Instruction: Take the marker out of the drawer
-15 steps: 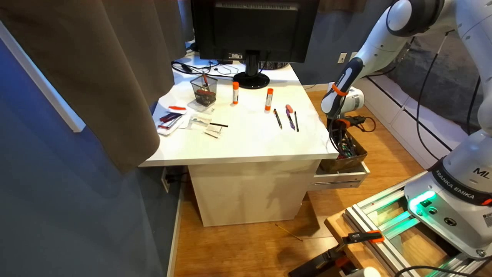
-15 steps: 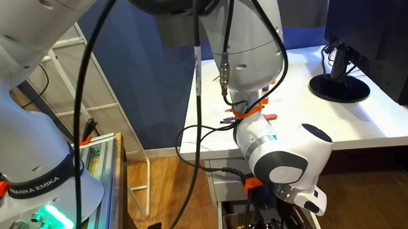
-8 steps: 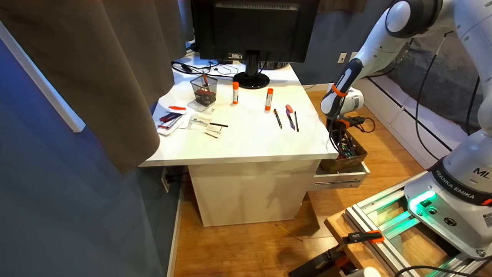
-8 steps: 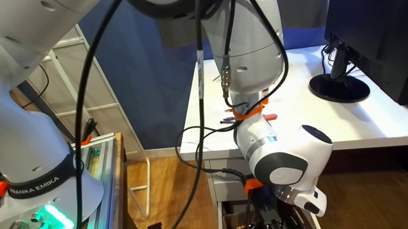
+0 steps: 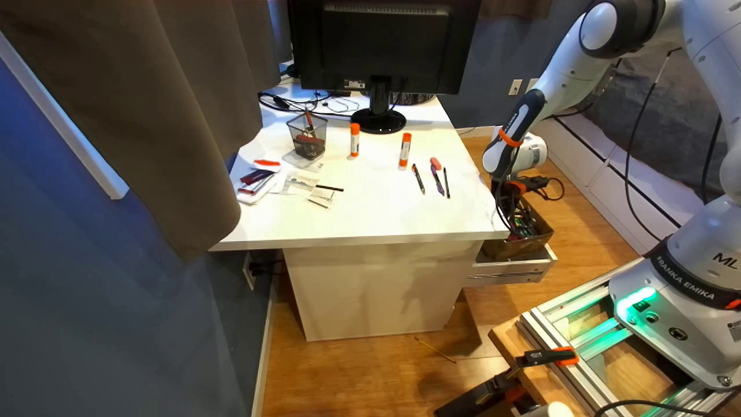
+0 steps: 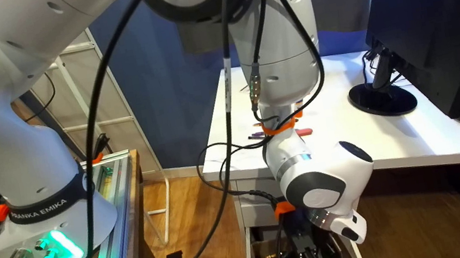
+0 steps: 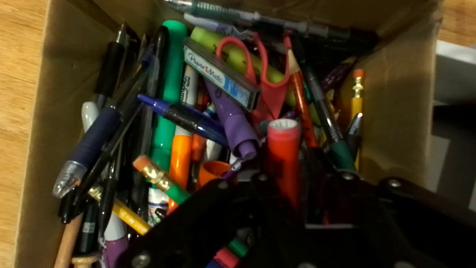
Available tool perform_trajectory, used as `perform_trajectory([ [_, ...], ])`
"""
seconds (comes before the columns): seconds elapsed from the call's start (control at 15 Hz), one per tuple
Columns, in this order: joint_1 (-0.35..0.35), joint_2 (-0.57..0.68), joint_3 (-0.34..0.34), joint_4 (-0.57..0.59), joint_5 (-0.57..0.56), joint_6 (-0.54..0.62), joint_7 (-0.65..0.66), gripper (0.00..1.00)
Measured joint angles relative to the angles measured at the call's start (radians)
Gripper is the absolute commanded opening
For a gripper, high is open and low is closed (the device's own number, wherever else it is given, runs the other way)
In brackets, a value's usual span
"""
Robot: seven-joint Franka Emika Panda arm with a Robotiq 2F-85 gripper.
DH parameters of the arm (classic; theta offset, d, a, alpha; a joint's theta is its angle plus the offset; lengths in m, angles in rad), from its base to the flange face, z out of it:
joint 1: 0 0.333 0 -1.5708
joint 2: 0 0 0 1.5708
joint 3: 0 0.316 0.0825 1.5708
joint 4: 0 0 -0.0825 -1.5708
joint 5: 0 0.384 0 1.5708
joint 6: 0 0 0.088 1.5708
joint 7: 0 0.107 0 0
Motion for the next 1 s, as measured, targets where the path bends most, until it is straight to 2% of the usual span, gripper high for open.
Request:
perform_trajectory([
  [0.07, 0.002, 0.002, 0.000, 0.000, 0.000, 0.000, -0.002, 0.32],
  [0.2, 0.006, 0.006, 0.000, 0.001, 0.000, 0.000, -0.004, 0.22],
  [0.33, 0.011, 0.010, -0.001, 0.001, 0.000, 0.000, -0.005, 0.07],
  [1.0, 0.015, 0.002, -0.005, 0.006, 0.000, -0.004, -0.006, 0.07],
])
